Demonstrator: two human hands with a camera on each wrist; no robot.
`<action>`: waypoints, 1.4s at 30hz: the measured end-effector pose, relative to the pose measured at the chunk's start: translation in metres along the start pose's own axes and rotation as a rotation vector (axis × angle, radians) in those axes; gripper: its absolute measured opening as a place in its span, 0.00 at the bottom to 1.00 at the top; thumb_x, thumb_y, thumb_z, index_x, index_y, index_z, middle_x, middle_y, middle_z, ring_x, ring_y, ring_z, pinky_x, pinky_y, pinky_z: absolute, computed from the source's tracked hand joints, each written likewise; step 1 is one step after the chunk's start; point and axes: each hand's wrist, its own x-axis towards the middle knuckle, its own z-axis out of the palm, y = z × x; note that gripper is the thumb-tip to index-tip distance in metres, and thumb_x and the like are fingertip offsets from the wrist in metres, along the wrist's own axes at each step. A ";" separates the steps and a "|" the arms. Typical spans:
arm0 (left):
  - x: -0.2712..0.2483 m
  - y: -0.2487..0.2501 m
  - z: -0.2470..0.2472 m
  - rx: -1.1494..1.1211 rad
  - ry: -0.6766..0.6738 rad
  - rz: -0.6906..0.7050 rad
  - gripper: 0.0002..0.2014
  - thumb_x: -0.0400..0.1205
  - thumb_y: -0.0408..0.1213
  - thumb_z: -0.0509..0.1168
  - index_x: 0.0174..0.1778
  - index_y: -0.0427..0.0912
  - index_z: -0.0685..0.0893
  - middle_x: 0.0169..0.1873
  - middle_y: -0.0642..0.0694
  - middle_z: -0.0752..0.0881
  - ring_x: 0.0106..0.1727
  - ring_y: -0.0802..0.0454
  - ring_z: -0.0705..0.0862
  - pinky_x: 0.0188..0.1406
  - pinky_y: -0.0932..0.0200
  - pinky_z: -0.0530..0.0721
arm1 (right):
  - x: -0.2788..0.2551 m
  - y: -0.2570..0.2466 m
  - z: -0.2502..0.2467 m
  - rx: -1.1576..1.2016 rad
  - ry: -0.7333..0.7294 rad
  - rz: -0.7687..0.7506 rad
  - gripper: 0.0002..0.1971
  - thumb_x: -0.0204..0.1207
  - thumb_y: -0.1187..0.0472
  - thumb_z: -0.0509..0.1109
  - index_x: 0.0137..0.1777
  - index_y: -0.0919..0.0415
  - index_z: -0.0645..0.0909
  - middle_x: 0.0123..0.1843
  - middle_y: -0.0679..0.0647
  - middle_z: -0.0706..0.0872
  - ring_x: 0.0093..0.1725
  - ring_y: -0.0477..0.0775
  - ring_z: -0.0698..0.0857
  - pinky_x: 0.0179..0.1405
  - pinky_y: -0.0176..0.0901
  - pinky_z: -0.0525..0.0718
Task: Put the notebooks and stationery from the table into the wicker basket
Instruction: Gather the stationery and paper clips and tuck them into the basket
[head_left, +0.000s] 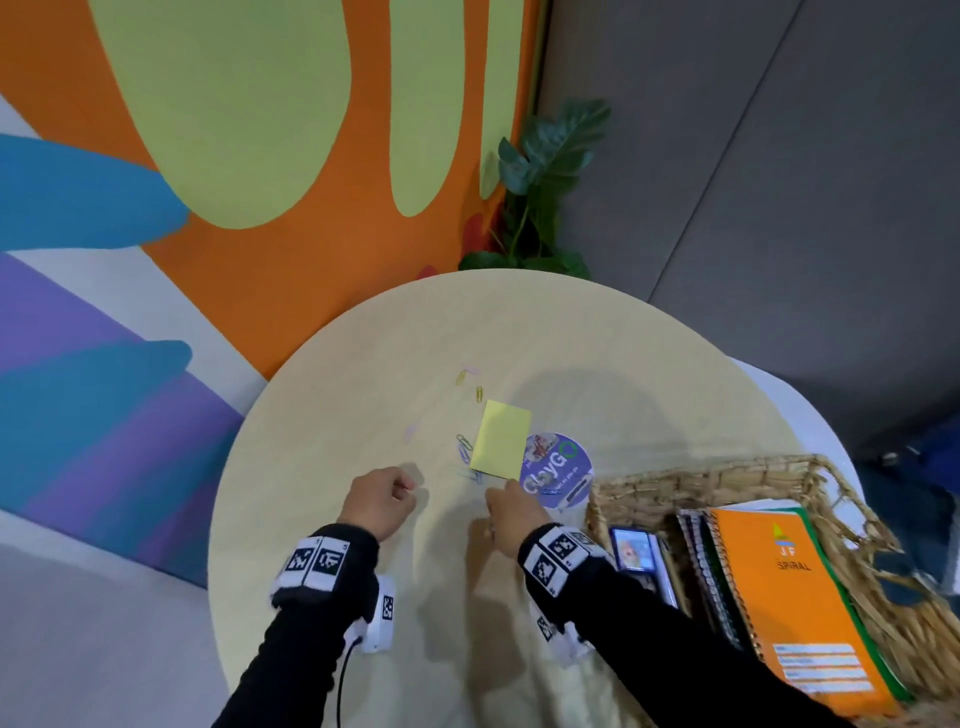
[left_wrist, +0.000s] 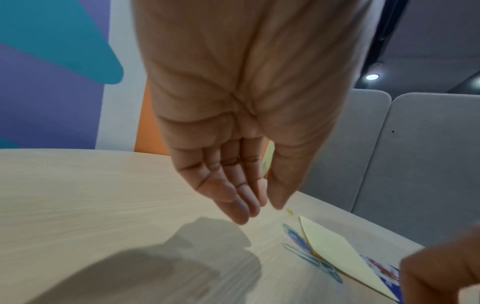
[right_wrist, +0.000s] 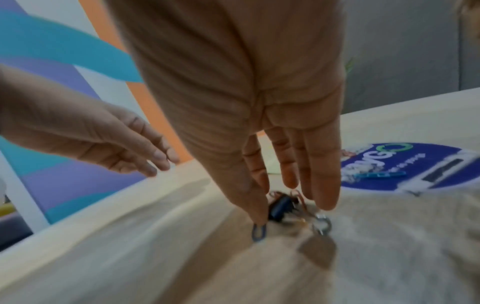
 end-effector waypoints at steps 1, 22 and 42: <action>0.003 -0.005 0.000 -0.006 0.002 -0.017 0.07 0.76 0.32 0.65 0.47 0.43 0.85 0.47 0.43 0.90 0.55 0.44 0.86 0.54 0.59 0.79 | 0.004 0.000 0.005 -0.017 -0.003 0.021 0.15 0.81 0.67 0.58 0.67 0.66 0.71 0.71 0.66 0.69 0.67 0.67 0.78 0.64 0.55 0.77; 0.137 0.024 0.000 0.207 0.020 -0.201 0.16 0.82 0.33 0.62 0.63 0.29 0.80 0.65 0.29 0.78 0.64 0.30 0.80 0.63 0.45 0.79 | -0.029 0.015 -0.032 0.276 0.300 0.013 0.12 0.70 0.69 0.67 0.53 0.62 0.84 0.50 0.57 0.82 0.50 0.59 0.85 0.41 0.36 0.72; 0.089 0.100 -0.032 0.361 -0.040 0.201 0.13 0.80 0.33 0.56 0.39 0.34 0.86 0.42 0.32 0.88 0.44 0.35 0.85 0.41 0.54 0.78 | -0.091 0.131 -0.015 -0.160 -0.168 0.140 0.12 0.77 0.71 0.64 0.57 0.70 0.85 0.58 0.66 0.87 0.57 0.66 0.86 0.57 0.53 0.85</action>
